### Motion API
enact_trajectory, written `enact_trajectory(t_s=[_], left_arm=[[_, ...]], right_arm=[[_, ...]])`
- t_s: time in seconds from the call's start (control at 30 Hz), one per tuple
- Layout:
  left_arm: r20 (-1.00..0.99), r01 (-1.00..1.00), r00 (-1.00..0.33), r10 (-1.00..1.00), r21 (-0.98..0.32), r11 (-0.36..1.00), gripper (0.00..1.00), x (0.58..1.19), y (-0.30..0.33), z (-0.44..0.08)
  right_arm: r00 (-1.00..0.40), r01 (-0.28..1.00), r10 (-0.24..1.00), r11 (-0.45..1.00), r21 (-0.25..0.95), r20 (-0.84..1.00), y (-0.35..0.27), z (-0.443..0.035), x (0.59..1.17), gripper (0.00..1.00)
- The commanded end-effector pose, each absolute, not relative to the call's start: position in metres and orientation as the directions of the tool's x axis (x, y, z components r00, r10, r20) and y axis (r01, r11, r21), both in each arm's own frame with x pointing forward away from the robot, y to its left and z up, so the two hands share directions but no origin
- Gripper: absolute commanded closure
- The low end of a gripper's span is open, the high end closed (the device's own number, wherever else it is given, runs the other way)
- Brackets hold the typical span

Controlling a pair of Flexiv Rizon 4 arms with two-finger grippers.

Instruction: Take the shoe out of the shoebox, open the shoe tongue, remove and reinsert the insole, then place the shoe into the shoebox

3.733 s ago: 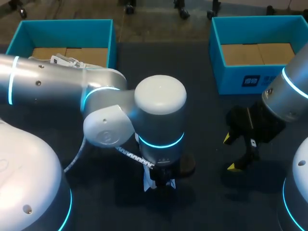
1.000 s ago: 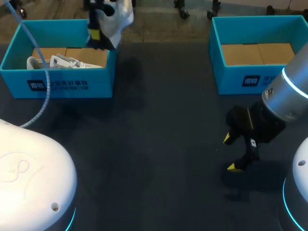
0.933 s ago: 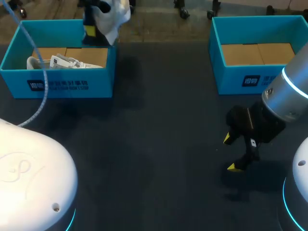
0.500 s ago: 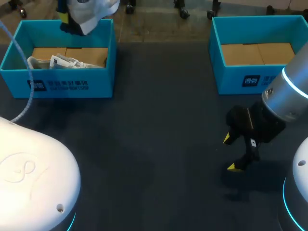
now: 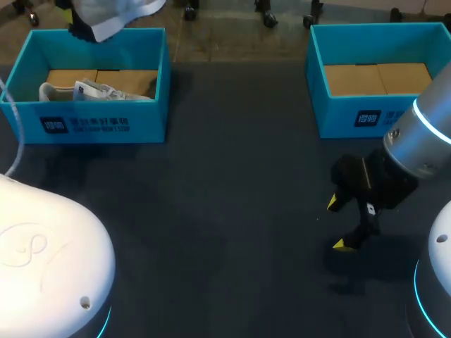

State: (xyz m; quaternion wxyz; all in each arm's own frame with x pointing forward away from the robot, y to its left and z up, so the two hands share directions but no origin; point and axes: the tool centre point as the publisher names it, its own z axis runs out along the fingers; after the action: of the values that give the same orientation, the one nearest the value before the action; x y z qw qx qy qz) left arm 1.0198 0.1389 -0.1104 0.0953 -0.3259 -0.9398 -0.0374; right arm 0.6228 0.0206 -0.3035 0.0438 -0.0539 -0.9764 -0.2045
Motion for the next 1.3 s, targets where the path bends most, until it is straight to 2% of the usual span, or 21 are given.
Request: enact_trajectory(t_s=[0.03, 0.23, 0.4, 0.8, 1.03, 1.3], left_arm=[[0.197, 0.621, -0.770, 0.607, 0.013, 0.784, 1.00, 1.017, 0.140, -0.109], [0.232, 0.783, -0.608, 0.759, 0.018, 0.622, 1.00, 1.050, 0.180, -0.116], [0.249, 0.942, -0.327, 0.912, 0.011, 0.335, 1.00, 1.073, 0.213, -0.118], [0.244, 0.945, -0.320, 0.916, 0.015, 0.326, 1.00, 1.080, 0.220, -0.120], [0.197, 0.995, -0.094, 0.976, 0.063, 0.083, 1.00, 1.105, 0.237, -0.128], [0.261, 0.996, -0.053, 0.964, 0.084, 0.032, 1.00, 1.109, 0.253, -0.152]], right_arm=[[-0.991, 0.123, 0.087, 0.911, 0.393, 0.106, 0.021, -0.304, 0.622, 0.00], [-0.991, 0.123, 0.087, 0.911, 0.393, 0.106, 0.021, -0.304, 0.622, 0.00], [-0.991, 0.123, 0.087, 0.911, 0.393, 0.106, 0.021, -0.304, 0.622, 0.00], [-0.991, 0.123, 0.087, 0.911, 0.393, 0.106, 0.021, -0.304, 0.622, 0.00], [-0.991, 0.123, 0.087, 0.911, 0.393, 0.106, 0.021, -0.304, 0.622, 0.00], [-0.991, 0.123, 0.087, 0.911, 0.393, 0.106, 0.021, -0.304, 0.622, 0.00]])
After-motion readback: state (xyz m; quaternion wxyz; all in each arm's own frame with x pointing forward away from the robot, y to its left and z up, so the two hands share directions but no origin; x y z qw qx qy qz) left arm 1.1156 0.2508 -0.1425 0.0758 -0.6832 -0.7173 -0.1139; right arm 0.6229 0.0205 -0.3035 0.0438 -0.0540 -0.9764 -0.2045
